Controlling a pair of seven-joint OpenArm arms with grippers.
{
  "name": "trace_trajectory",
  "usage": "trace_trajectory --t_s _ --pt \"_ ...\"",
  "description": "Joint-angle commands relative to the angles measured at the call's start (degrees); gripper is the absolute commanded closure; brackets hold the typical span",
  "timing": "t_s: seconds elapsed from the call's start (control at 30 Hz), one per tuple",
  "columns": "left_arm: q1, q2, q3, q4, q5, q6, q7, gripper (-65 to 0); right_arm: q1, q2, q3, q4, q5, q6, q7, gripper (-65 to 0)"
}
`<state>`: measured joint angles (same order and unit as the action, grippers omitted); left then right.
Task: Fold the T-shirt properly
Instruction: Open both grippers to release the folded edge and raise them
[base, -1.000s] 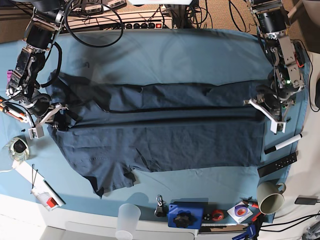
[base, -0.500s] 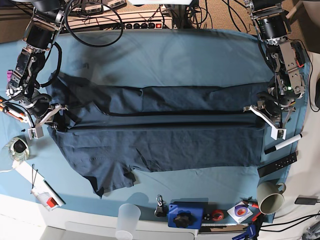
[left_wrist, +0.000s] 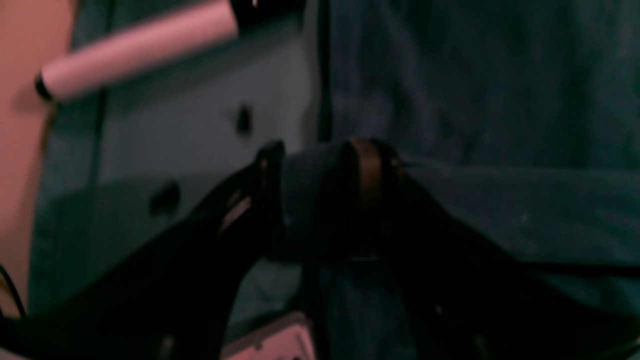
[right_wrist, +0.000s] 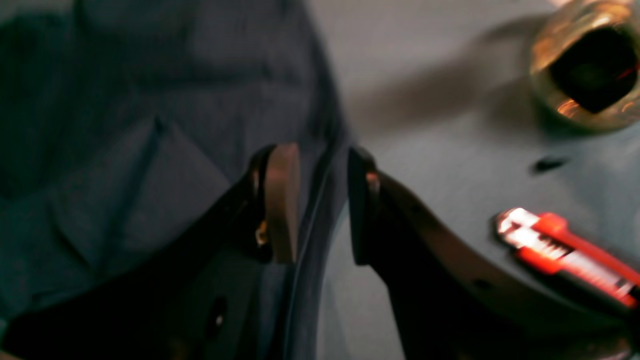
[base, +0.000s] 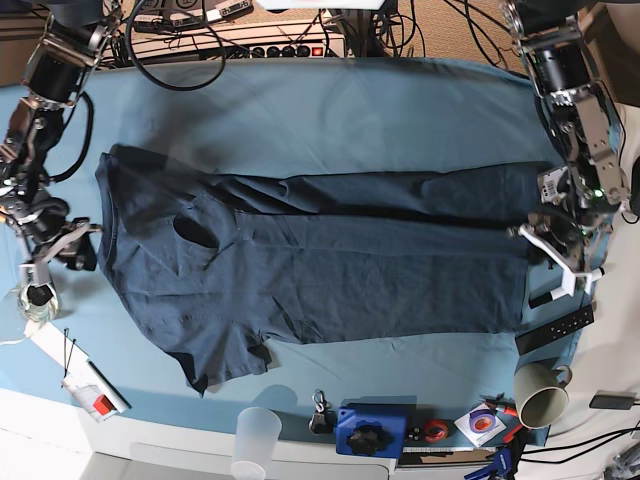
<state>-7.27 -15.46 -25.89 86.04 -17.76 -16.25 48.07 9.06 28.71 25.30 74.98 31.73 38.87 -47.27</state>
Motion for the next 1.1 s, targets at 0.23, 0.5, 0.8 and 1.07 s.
trace_trajectory --t_s 0.23,0.5,0.8,1.07 --pt "-1.7 -0.7 -0.2 1.2 -2.4 -1.5 0.4 -34.2 1.7 1.4 2.8 1.2 1.1 0.3 -3.0 -17.3" --pt "-2.2 -1.4 -0.3 2.8 -6.0 -1.5 9.6 -34.8 1.7 1.5 2.8 1.2 1.3 0.3 -3.9 -17.3" --pt "2.2 -1.6 -11.0 7.0 -15.3 -1.9 16.1 -34.8 1.7 1.5 2.8 1.2 1.5 0.3 -7.3 -17.3" --pt "13.0 0.5 -22.2 10.3 -29.8 -7.5 17.6 -34.8 1.7 1.4 2.8 1.2 1.5 0.2 -7.7 -17.3"
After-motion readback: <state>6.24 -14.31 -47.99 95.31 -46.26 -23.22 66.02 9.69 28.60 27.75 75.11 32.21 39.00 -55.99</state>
